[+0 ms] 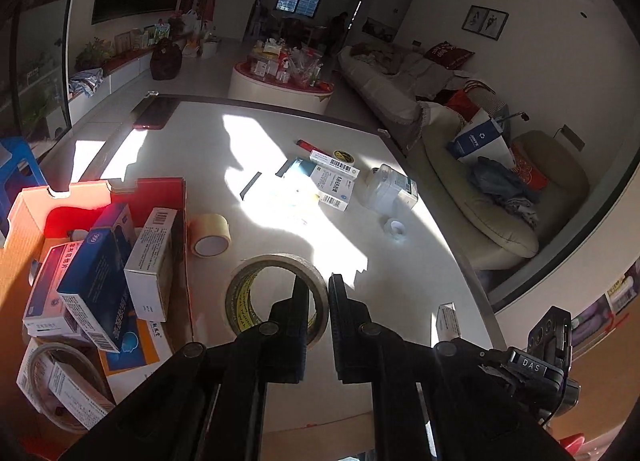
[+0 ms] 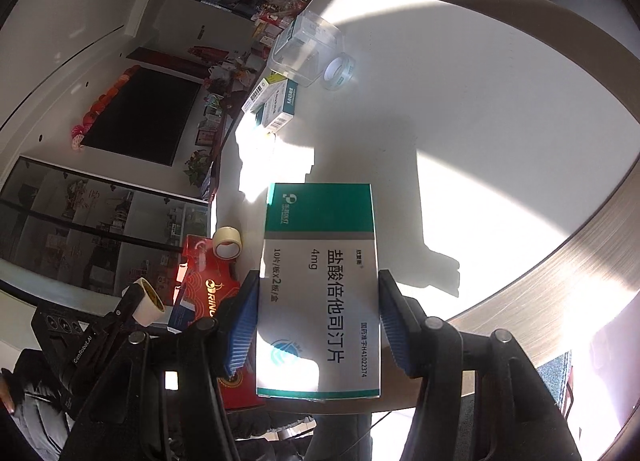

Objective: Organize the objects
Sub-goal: 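Carry the tape roll over the tray with the left gripper while the right lifts the green-white box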

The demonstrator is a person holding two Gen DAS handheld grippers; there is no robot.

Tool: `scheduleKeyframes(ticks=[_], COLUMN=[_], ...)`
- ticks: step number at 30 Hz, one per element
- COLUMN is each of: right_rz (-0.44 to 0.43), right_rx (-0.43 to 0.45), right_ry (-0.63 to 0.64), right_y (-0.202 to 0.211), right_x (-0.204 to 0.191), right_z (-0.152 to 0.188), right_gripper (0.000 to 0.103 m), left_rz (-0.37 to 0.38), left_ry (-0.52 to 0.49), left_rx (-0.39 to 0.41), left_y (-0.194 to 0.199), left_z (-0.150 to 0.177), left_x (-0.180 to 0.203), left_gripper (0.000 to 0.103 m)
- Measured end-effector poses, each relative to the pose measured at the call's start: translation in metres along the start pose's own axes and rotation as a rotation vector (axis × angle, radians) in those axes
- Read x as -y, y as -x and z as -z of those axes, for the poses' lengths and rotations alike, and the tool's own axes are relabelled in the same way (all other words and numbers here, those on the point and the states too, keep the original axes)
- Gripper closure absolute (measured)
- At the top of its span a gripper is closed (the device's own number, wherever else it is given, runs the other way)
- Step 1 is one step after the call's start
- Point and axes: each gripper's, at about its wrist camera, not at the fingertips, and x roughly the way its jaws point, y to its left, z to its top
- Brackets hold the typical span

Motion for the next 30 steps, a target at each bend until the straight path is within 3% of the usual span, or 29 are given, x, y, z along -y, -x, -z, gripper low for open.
scheduleKeyframes(ticks=[6,11,21,30], right_rz=[-0.077,-0.093,-0.08,-0.085], right_rx=[-0.057,-0.09,-0.122,-0.131], right_ry=[-0.042,-0.037,-0.013,-0.016], right_y=[-0.011,-0.016,-0.024,-0.027], right_x=[-0.01,-0.023,-0.042,-0.045], right_z=[0.016,0.025,0.034,0.035], right_gripper=[0.047,0.047,0.047,0.047], left_rz=[-0.198,-0.311,-0.443,-0.48], left_ry=[-0.039,-0.036,-0.019,-0.022], left_rx=[0.057,0.08,0.104,0.117], left_y=[0.032,0.049,0.068,0.072], left_z=[0.015,0.028,0.041,0.045], left_x=[-0.029,-0.054,-0.086,-0.092], left_gripper=[0.093,0.093,0.093,0.093])
